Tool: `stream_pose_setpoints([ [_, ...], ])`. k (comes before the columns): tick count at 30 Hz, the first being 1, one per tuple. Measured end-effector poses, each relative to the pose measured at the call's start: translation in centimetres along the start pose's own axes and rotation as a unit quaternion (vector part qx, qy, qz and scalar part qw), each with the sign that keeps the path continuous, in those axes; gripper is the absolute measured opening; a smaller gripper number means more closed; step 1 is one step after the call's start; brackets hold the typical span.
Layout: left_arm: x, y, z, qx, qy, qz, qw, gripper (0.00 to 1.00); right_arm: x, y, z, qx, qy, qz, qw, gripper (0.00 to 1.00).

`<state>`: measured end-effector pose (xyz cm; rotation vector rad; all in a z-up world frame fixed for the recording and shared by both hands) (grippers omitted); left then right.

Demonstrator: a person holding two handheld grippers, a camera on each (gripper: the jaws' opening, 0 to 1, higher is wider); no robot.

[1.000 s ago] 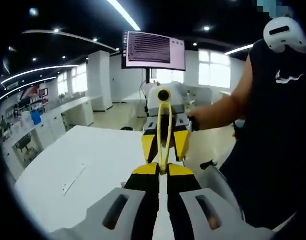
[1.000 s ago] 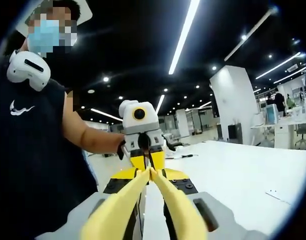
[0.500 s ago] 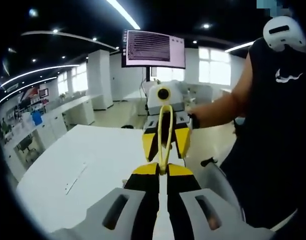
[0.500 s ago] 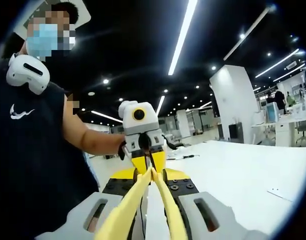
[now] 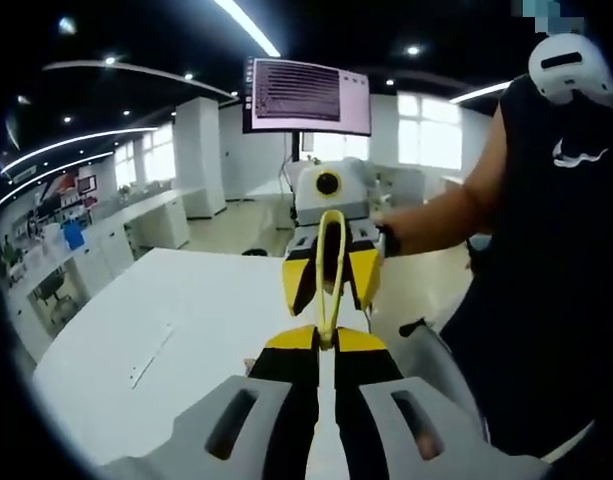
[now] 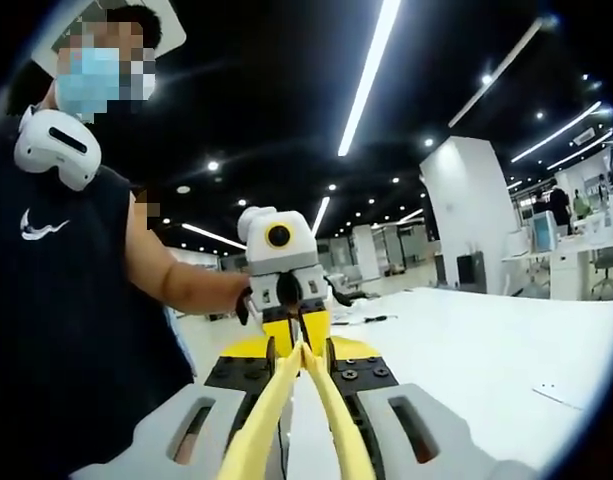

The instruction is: Place the target food into the container with the food tongs after gripping and lifting it, then release it inside without dropping or visibly crushing the food.

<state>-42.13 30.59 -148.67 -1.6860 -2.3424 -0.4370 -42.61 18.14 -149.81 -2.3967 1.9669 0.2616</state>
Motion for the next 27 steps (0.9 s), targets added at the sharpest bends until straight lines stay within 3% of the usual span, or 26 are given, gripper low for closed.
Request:
stream_pose_setpoints([
  [4,0.04,-0.05,-0.22,0.010,0.000,0.001,1.0000,0.00,0.00,0.22,-0.15,0.028,0.008,-0.002,0.9996,0.19],
  [10,0.45,0.12,-0.42,0.017,-0.012,0.000,0.9998,0.00,0.05,0.05,0.08,0.030,0.034,-0.003,0.9990,0.19],
  [20,0.31,0.14,-0.31,0.022,-0.013,-0.004,0.9997,0.00,0.10,-0.04,0.19,0.014,0.019,0.003,0.9997,0.18],
  [23,-0.08,-0.24,-0.08,0.035,-0.024,-0.006,0.9991,0.00,0.23,-0.27,-0.58,0.008,-0.013,0.015,0.9998,0.18],
  [27,0.15,0.10,-0.38,0.049,-0.044,-0.015,0.9977,0.00,0.33,-0.30,-0.69,0.014,-0.001,0.015,0.9998,0.19],
])
Point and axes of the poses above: the point that each gripper's makers call its tool centre point, and the gripper's own axes: x roughly backward along the fingers, y roughly to its left, z roughly out of its underside, the point moved 7 cm from there along x, roughly backward along the fingers, and after that the axes turned 15 degrees about -z, right-handed, at the moved point
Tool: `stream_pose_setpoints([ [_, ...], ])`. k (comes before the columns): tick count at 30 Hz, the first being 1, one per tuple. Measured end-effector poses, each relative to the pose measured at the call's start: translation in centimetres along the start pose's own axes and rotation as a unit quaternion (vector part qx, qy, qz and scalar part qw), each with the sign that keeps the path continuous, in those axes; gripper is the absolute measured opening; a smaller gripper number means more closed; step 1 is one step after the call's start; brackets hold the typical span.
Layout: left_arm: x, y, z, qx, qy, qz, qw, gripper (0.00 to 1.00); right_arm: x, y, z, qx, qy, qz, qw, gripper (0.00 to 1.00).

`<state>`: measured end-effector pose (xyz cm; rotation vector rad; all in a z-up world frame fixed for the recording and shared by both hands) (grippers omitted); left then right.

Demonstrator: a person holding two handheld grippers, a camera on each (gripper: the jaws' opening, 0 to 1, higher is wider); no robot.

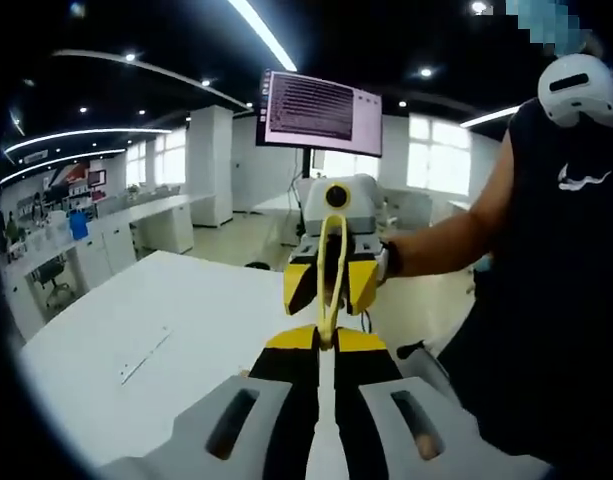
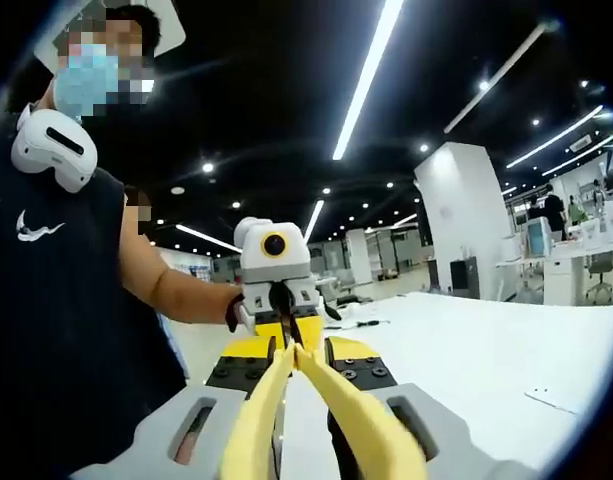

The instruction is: Place the target food into the container with the food tongs after gripping and lifting it, then release it inside without dropping or visibly crushing the food.

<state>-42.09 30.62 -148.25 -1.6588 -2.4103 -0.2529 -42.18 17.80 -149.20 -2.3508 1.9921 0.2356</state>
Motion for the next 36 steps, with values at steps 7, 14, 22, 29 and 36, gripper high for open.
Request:
stream_pose_setpoints([
  [7,-0.1,-0.3,-0.1,-0.009,0.012,0.004,0.9999,0.00,-0.1,0.1,0.2,-0.009,0.009,-0.010,0.9999,0.18],
  [14,-0.2,-0.5,0.2,-0.019,0.025,0.004,0.9995,0.00,-0.2,0.2,0.4,-0.008,0.037,-0.019,0.9991,0.17],
  [22,-0.2,-0.1,0.4,-0.029,0.015,-0.013,0.9994,0.01,-0.2,-0.1,0.5,-0.010,0.031,-0.001,0.9995,0.14],
  [29,-0.4,-0.1,0.5,-0.040,0.005,-0.025,0.9989,0.11,0.0,-0.3,0.7,-0.016,0.044,0.010,0.9988,0.19],
  [36,-0.1,0.8,0.5,-0.045,0.003,-0.049,0.9978,0.36,1.0,-0.8,0.0,0.011,0.060,0.038,0.9974,0.24],
])
Point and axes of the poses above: the point that each gripper's makers call its tool centre point, and the gripper's own axes: x roughly backward along the fingers, y roughly to its left, z roughly out of its underside, the point moved 7 cm from there along x, roughly backward along the fingers, and after that the axes turned 15 degrees about -z, right-handed, at the moved point
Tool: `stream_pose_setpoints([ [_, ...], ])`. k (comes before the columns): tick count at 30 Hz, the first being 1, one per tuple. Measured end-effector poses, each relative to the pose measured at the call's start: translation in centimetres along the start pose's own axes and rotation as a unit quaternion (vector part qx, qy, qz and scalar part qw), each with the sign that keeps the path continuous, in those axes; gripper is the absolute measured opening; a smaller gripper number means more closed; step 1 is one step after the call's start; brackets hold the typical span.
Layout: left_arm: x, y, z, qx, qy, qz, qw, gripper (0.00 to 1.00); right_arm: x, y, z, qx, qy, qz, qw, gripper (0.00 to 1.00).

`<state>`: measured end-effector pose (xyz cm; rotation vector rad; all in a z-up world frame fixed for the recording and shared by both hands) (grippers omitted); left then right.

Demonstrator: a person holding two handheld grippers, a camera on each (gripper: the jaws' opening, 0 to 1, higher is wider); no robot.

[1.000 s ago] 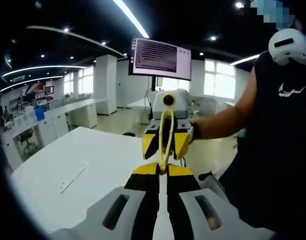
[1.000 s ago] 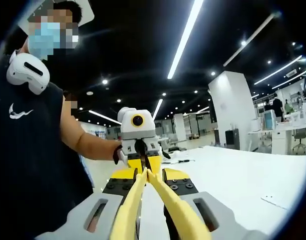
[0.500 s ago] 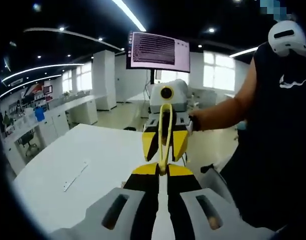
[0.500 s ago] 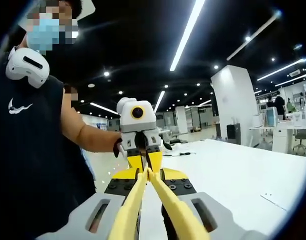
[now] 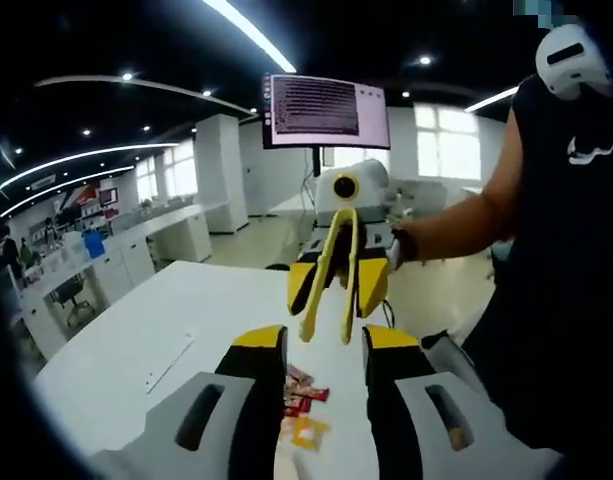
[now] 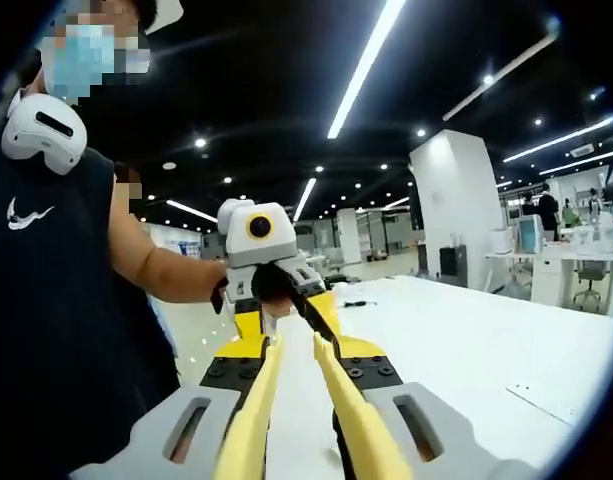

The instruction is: Place the target food into the container with the food tongs after gripping and lifting it, then release it inside without dropping or visibly crushing the food.

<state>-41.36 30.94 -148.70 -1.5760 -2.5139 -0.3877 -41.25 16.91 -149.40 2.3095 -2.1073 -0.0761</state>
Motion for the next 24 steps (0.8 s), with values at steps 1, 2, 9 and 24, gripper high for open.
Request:
stream_pose_setpoints([
  [1,0.0,0.2,0.1,-0.001,0.000,-0.009,1.0000,0.45,0.2,-0.1,0.1,0.006,0.007,0.005,0.9999,0.24],
  [2,0.1,0.5,0.2,0.000,-0.002,-0.015,0.9999,0.52,0.2,-0.1,0.0,0.005,0.006,0.006,1.0000,0.24],
  [9,0.5,1.4,1.3,-0.019,0.001,-0.057,0.9982,0.97,1.2,-0.6,0.0,0.011,0.014,0.032,0.9993,0.25],
  [24,3.8,2.7,8.1,-0.012,0.014,-0.160,0.9870,0.99,2.9,-0.4,1.3,0.016,0.058,0.076,0.9953,0.27],
])
Point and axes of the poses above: the point that each gripper's makers call its tool centre point, and the gripper's own axes: x roughly backward along the fingers, y roughly to its left, z roughly out of its underside, the point moved 7 cm from there along x, roughly backward along the fingers, and after that the axes turned 15 degrees about -z, right-handed, at the moved point
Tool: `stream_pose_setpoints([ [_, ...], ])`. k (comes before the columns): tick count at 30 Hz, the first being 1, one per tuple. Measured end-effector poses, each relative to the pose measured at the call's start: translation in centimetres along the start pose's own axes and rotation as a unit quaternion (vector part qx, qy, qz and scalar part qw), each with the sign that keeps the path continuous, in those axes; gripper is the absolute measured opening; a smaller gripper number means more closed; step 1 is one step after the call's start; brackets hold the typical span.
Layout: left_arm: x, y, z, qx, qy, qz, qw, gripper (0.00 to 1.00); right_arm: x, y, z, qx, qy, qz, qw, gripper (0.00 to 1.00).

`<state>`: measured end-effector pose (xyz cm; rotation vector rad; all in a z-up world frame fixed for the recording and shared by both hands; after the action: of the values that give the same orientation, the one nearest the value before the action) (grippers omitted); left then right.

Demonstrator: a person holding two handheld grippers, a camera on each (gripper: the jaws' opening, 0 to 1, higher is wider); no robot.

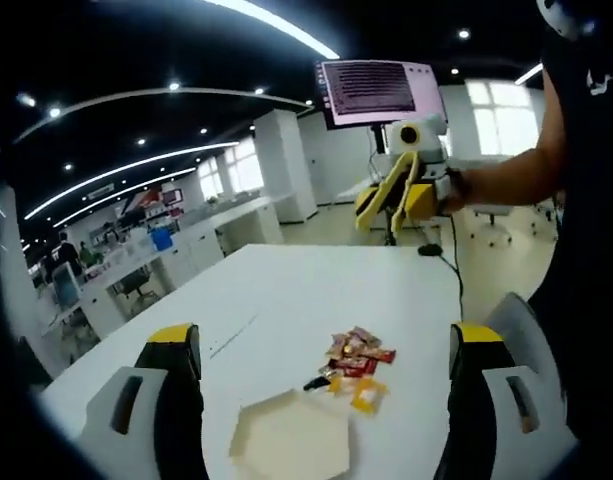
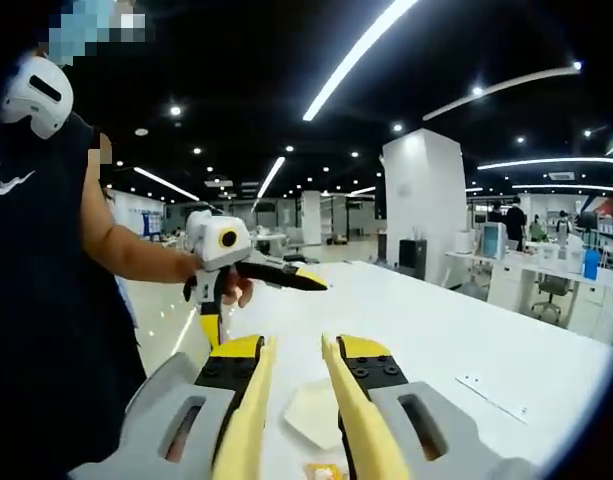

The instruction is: Place the target food into the container with the food tongs after gripping and lifting it, then release it inside without dropping or visibly crushing the food.

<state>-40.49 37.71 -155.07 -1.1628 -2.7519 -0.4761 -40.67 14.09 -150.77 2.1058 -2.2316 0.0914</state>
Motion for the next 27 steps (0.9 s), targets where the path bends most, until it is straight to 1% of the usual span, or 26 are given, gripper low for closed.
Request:
stream_pose_setpoints([
  [3,1.0,-0.1,1.8,-0.001,0.008,-0.018,0.9998,0.99,0.3,0.1,0.3,-0.007,0.000,0.004,1.0000,0.27],
  [4,1.5,0.0,2.8,0.017,0.018,-0.026,0.9993,0.99,0.4,0.1,0.3,-0.007,0.001,0.005,1.0000,0.27],
  [7,2.8,-0.1,4.9,0.027,0.030,-0.046,0.9981,0.99,0.6,0.1,0.8,-0.006,0.013,0.015,0.9998,0.27],
  [10,3.5,-0.2,6.8,0.035,0.038,-0.057,0.9971,0.99,0.9,0.0,1.2,-0.005,0.017,0.025,0.9995,0.27],
  [11,3.9,-0.2,8.1,0.035,0.048,-0.060,0.9964,0.99,1.1,0.0,1.5,-0.004,0.019,0.028,0.9994,0.27],
  [12,4.2,-0.4,9.3,0.046,0.059,-0.061,0.9953,0.99,1.2,0.0,1.7,-0.005,0.022,0.034,0.9992,0.27],
  [14,4.6,-0.6,10.9,0.052,0.065,-0.063,0.9945,0.99,1.4,-0.1,2.2,-0.002,0.027,0.041,0.9988,0.27],
  [16,5.0,-0.9,12.2,0.063,0.076,-0.070,0.9927,0.99,1.6,0.0,2.6,-0.004,0.029,0.046,0.9985,0.27],
  [19,5.3,-1.5,13.2,0.078,0.086,-0.069,0.9909,0.99,1.9,0.0,3.1,-0.007,0.036,0.052,0.9980,0.27],
  [20,5.4,-1.7,13.2,0.083,0.084,-0.068,0.9907,0.99,2.0,0.0,3.2,-0.009,0.038,0.054,0.9978,0.27],
  [22,5.4,-2.1,13.1,0.087,0.071,-0.071,0.9911,0.99,2.2,0.1,3.6,-0.010,0.043,0.059,0.9973,0.27],
  [23,5.4,-2.5,12.6,0.090,0.048,-0.069,0.9924,0.97,2.3,0.2,3.7,-0.011,0.043,0.060,0.9972,0.27],
  [24,5.5,-2.6,12.4,0.089,0.036,-0.071,0.9929,0.94,2.5,0.3,3.7,-0.010,0.044,0.065,0.9969,0.27],
  [25,5.4,-2.8,12.4,0.082,0.034,-0.078,0.9930,0.93,2.6,0.3,3.9,-0.009,0.045,0.068,0.9966,0.27],
  [26,5.2,-3.0,12.5,0.069,0.047,-0.092,0.9922,0.92,2.7,0.3,4.0,-0.011,0.047,0.068,0.9965,0.27],
  [27,5.2,-3.2,12.7,0.075,0.064,-0.104,0.9896,0.92,2.8,0.3,4.2,-0.012,0.050,0.072,0.9961,0.27],
])
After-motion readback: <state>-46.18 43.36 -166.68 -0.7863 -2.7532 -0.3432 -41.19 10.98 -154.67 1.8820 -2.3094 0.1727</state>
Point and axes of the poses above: the point that each gripper's makers call its tool centre point, and the gripper's own axes: x roughly backward along the fingers, y roughly to its left, z roughly out of its underside, the point moved 7 cm from there along x, roughly backward along the fingers, and after that the axes turned 15 degrees about -z, right-handed, at the moved point
